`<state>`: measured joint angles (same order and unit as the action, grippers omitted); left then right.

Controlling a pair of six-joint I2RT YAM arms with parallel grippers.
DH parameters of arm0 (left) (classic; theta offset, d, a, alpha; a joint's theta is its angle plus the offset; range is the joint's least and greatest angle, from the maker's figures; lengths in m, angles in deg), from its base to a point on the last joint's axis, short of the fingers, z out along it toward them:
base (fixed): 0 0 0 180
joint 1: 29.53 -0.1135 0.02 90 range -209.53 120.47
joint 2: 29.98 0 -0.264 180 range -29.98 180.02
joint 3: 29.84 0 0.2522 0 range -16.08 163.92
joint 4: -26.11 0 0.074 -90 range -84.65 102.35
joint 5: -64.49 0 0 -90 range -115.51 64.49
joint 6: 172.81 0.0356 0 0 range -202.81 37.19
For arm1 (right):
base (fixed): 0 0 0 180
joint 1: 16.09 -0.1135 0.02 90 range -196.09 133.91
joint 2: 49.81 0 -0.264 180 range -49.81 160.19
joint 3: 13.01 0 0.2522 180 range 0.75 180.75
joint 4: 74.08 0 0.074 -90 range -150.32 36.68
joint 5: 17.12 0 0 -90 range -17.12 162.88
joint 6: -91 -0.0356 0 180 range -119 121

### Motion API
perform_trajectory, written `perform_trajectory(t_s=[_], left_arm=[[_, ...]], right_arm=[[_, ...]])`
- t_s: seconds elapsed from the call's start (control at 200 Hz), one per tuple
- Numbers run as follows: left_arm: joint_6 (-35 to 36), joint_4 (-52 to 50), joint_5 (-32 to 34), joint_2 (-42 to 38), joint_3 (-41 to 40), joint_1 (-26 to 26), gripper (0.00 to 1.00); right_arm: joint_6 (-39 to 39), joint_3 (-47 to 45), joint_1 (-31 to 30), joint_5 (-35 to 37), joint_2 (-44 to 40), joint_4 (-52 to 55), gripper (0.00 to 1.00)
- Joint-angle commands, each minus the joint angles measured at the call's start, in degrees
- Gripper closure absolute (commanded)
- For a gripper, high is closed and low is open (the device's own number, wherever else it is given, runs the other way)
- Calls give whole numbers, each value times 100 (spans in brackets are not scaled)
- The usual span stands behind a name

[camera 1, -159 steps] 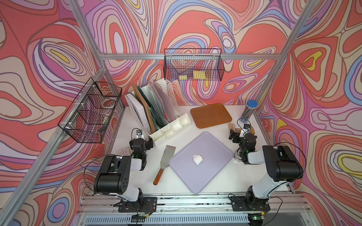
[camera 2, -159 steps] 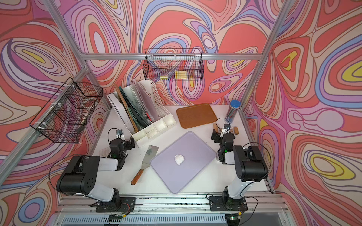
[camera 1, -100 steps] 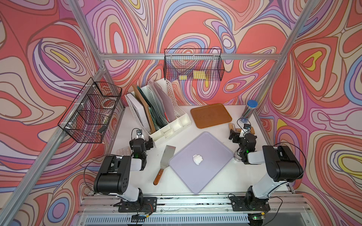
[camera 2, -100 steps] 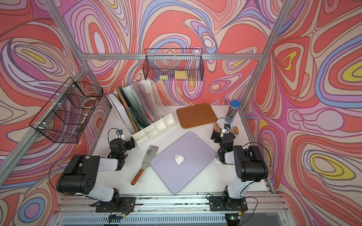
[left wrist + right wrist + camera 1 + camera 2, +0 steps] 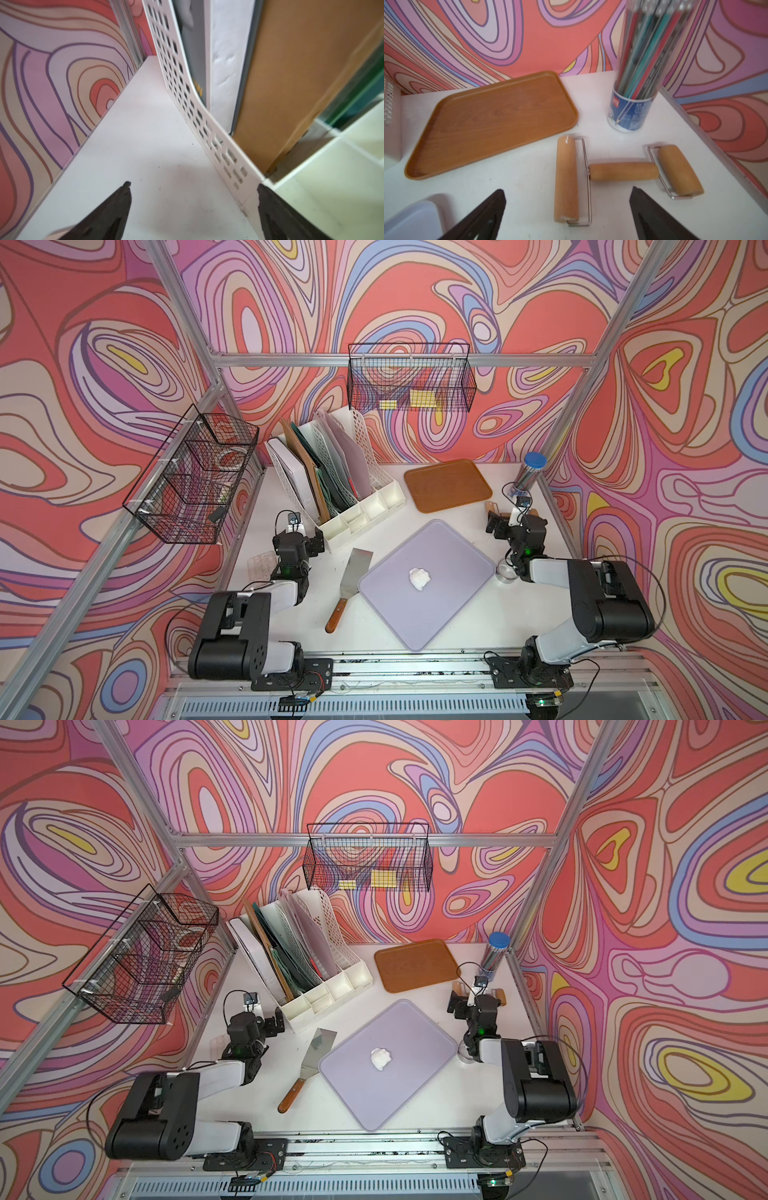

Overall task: Roll out the dumpling wrappers from the dough
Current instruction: Adjust the work surface at the center of the board.

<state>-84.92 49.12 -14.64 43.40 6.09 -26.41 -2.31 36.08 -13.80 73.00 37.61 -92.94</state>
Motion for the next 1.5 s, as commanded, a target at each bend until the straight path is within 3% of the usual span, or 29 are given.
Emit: perform_trajectory(t_s=[0.0, 0.15, 0.3, 0.451, 0.631, 0.997, 1.117, 1.497], left_arm=[[13, -1651, 384, -728, 858, 619, 0], [-669, -3398, 486, -840, 1772, 1959, 0], [-919, -4539, 173, -370, 2380, 3196, 0], [-1249, -4848, -448, 344, 2498, 3608, 0], [-608, -5484, 432, 1652, 3217, 4000, 0], [-301, -5713, 1378, 3251, 4033, 3956, 0], [-299, -5708, 1327, 3611, 4315, 3750, 0], [-151, -5612, 1330, 4642, 5791, 3538, 0]], right_arm=[[-208, 967, -147, -31, -428, 2503, 2], [-666, 1916, -528, -60, -487, 4657, 2], [-551, 2396, -1207, -13, -211, 5761, 2], [-264, 2892, -2056, 738, 620, 6050, 2], [-466, 3506, -2242, 1195, 1734, 6170, 2], [-635, 4139, -2146, 2355, 2733, 6775, 2], [-953, 4063, -1901, 2710, 2736, 6872, 2], [-1119, 3862, -1548, 2277, 2430, 6577, 2]])
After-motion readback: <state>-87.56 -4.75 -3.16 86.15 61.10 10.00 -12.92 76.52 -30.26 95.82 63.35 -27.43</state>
